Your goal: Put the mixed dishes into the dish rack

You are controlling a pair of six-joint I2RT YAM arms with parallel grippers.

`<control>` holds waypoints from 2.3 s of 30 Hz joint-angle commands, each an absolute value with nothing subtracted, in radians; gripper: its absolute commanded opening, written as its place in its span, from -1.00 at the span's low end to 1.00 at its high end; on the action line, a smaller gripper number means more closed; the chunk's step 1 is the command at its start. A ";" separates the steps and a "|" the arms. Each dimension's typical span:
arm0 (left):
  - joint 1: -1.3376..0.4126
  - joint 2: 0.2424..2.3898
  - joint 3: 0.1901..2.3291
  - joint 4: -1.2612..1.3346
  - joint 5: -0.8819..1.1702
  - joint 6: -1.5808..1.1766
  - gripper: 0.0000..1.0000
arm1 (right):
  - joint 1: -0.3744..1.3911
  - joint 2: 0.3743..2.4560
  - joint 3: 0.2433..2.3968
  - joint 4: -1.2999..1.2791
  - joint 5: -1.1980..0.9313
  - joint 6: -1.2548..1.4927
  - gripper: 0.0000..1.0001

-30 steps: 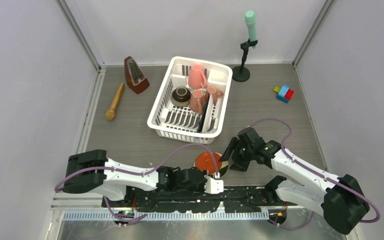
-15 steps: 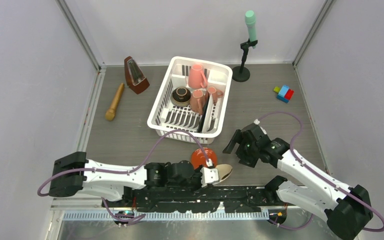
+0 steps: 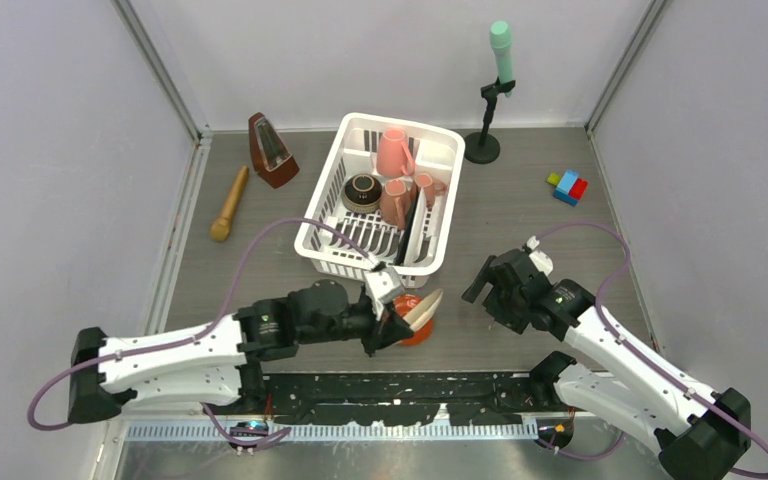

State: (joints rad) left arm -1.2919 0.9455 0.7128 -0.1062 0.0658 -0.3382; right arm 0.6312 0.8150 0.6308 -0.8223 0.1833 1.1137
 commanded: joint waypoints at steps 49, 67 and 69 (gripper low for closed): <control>-0.339 1.473 1.196 -0.150 0.651 -0.705 -1.00 | 0.635 0.898 0.646 -0.717 0.105 1.074 0.80; -0.346 1.591 1.123 -0.062 0.645 -0.733 -1.00 | 0.635 0.916 0.647 -0.707 0.097 1.073 0.79; -0.355 1.590 1.118 -0.064 0.642 -0.715 -0.89 | 0.635 0.921 0.651 -0.707 0.098 1.073 0.79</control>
